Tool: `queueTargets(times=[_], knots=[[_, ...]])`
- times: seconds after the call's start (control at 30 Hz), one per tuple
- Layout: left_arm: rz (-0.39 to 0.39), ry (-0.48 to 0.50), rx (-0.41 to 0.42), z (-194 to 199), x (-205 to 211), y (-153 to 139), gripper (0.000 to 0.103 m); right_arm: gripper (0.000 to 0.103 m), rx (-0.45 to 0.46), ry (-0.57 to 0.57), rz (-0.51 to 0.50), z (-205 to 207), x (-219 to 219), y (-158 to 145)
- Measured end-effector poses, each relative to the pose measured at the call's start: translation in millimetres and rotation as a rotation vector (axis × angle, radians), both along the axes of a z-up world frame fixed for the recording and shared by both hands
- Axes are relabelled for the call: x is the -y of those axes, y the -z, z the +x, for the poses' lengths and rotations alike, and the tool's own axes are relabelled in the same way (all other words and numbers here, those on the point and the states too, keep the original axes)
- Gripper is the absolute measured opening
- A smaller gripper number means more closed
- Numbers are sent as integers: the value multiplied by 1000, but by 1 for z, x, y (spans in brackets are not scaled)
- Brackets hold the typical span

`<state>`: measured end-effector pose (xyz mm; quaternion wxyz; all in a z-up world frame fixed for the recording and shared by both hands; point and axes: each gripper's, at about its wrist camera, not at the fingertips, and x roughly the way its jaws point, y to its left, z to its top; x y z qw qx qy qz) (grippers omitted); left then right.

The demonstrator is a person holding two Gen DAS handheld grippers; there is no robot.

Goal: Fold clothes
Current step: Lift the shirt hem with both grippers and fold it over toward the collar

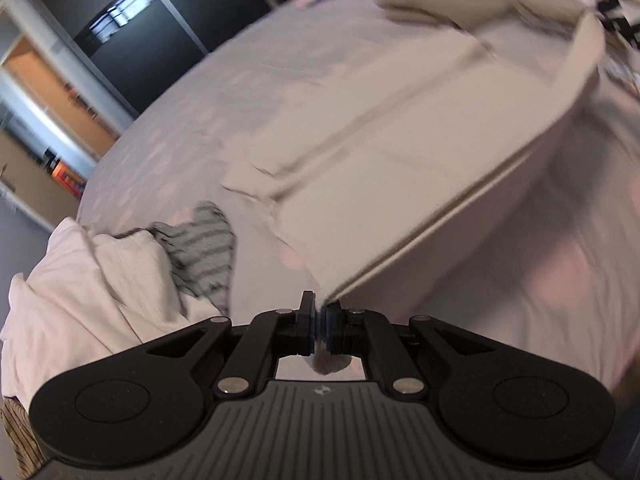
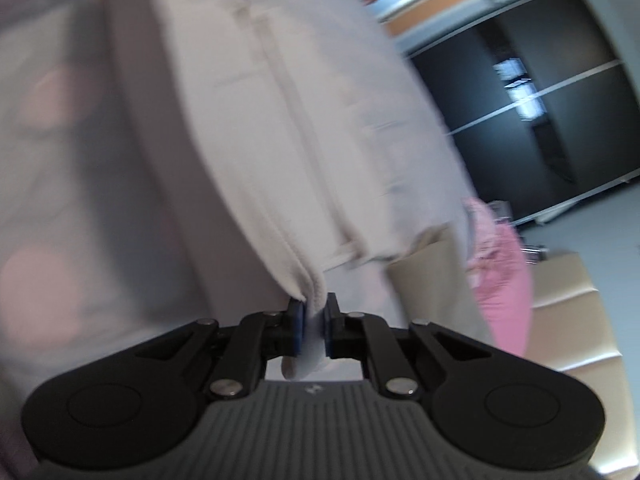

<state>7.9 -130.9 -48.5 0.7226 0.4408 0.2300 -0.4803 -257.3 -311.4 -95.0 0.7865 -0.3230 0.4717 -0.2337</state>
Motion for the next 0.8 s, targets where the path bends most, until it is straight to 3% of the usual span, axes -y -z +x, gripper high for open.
queueTargets(times=[0.13,0.37,0.6,0.8], knots=[[-36,-31,37,30,35,-21,3,10,82,49,-11,29,33,-20],[-17,-34,119,74,107,-34,3,10,124,104,-12,72,94,-36],[20,-40,177,127,181,-16,3,10,129,149,12,123,159,-37],[55,-91,145,174,239,20,3,10,116,183,74,175,223,-18]])
